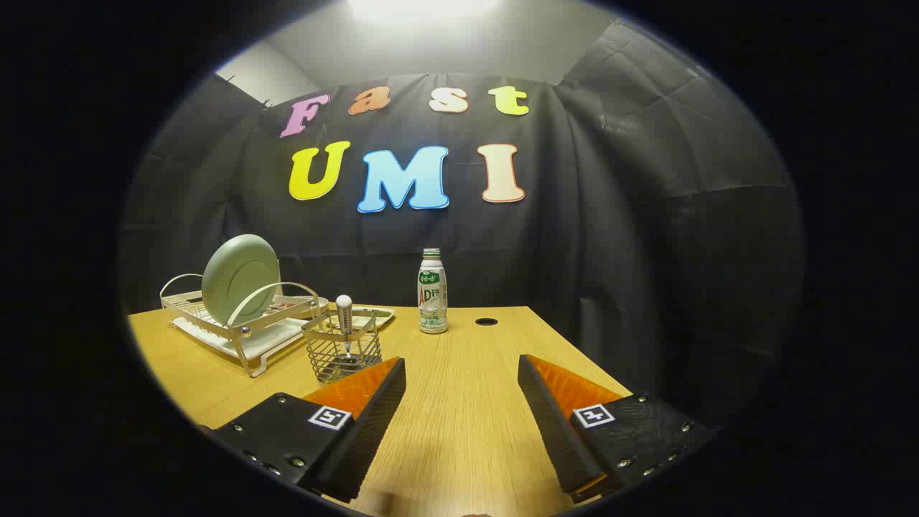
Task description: Take the plate from the dish rack, then take the spoon from the basket and place it into the plate.
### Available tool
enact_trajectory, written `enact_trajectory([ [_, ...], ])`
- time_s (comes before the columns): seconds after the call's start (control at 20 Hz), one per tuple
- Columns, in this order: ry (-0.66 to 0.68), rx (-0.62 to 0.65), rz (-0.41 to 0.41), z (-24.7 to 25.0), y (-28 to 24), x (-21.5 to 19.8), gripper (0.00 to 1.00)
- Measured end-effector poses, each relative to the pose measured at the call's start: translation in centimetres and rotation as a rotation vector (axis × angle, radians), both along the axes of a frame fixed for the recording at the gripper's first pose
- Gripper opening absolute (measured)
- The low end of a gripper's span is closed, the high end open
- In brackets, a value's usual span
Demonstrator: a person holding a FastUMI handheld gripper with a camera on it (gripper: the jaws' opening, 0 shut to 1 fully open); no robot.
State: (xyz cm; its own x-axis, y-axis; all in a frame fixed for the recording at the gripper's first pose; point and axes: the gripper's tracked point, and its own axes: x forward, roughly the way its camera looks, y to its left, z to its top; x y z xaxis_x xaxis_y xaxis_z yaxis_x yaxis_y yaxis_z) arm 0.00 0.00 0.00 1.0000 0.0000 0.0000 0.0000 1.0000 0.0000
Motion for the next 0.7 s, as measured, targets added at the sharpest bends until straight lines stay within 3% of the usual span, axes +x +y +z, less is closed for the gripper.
enact_trajectory([
  [0.25,0.018,0.002,0.000,-0.4,-0.1,1.5,0.97],
  [0.45,0.012,0.014,-0.002,0.5,-0.3,7.2,0.97],
  [0.7,-0.021,-0.004,-0.016,4.4,-0.5,7.7,0.97],
])
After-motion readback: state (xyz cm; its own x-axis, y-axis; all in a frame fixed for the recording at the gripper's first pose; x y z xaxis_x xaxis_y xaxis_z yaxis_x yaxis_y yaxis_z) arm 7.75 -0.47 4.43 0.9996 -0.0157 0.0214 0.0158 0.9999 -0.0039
